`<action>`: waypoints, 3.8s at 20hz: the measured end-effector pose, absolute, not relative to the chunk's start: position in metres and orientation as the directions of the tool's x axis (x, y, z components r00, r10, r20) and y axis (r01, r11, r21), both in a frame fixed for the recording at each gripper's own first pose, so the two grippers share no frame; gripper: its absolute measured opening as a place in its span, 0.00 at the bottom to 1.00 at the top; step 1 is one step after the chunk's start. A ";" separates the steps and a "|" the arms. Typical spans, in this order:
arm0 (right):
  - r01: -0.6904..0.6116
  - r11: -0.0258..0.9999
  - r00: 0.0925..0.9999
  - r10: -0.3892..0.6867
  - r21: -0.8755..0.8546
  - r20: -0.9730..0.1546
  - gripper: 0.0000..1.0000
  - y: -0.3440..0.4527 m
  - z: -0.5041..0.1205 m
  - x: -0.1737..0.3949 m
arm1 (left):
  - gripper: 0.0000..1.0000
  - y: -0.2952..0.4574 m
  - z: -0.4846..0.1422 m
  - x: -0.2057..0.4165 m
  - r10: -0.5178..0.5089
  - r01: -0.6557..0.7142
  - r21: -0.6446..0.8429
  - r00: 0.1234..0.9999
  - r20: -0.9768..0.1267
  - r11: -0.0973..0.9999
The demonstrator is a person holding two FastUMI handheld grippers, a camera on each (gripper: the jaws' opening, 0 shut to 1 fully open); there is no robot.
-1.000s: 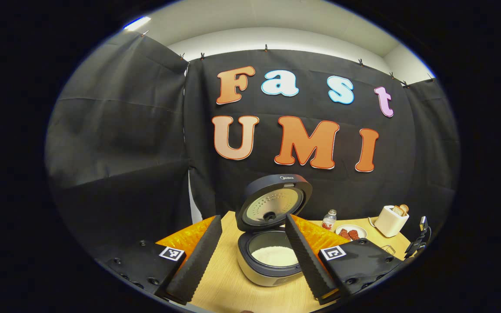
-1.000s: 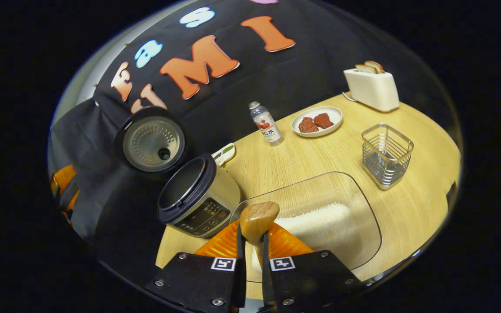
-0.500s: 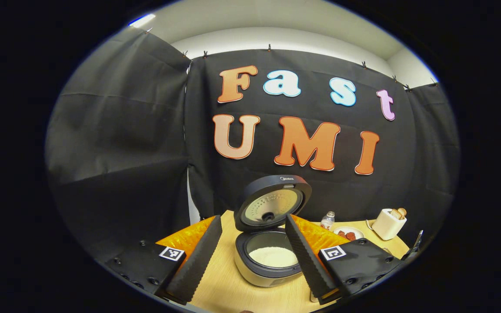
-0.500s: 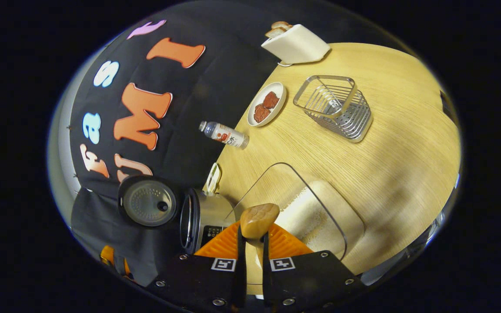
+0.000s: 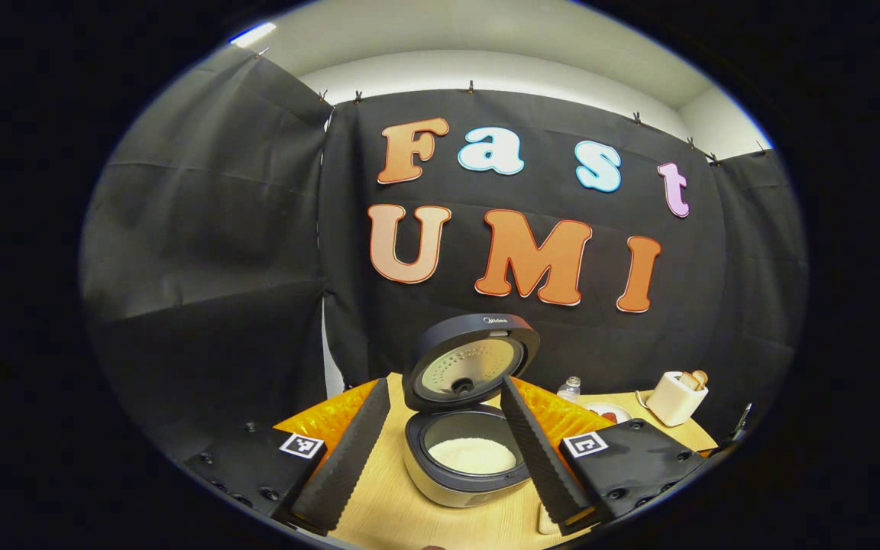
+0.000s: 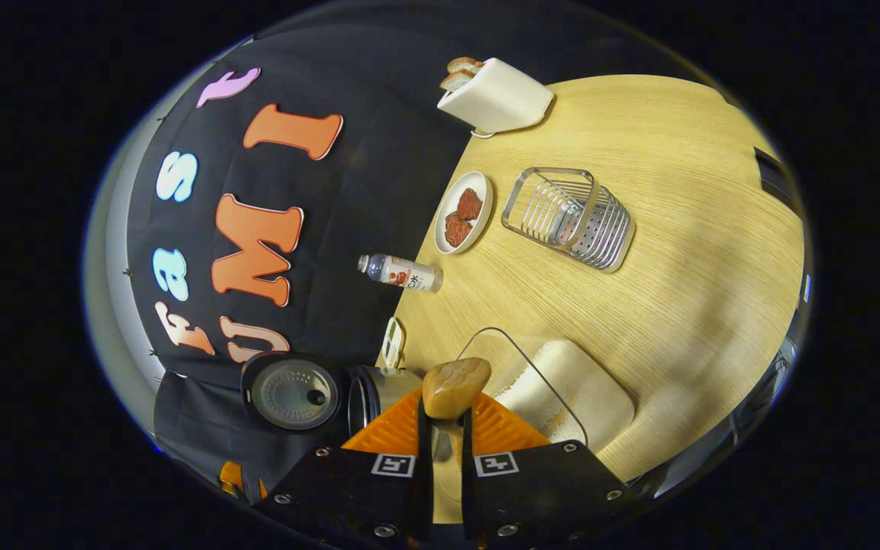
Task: Close the left gripper, press the button to open the rice cooker; take a wooden spoon from the chopstick holder with the right hand, scoop a spoonful of rice and pour it into the rice cooker, then put the wooden spoon back into the chopstick holder.
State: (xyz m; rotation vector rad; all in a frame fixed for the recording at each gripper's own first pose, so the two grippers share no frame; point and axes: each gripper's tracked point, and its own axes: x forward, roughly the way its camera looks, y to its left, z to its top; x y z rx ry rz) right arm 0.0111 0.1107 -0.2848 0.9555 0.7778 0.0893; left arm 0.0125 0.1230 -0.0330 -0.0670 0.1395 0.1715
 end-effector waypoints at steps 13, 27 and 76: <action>0.249 0.511 0.737 0.451 0.823 -0.503 0.14 0.139 -0.235 0.019 | 0.99 0.122 -0.035 0.010 0.159 -0.165 -0.035 0.977 -0.142 0.986; 0.176 0.440 0.719 0.554 0.881 -0.420 0.14 0.211 -0.170 0.058 | 1.00 0.117 -0.051 -0.001 0.142 -0.150 -0.040 0.977 -0.161 0.988; -0.268 0.701 0.768 0.569 0.661 -0.293 0.14 0.365 -0.101 0.130 | 1.00 0.176 -0.037 -0.035 0.210 -0.214 -0.018 0.969 -0.132 0.977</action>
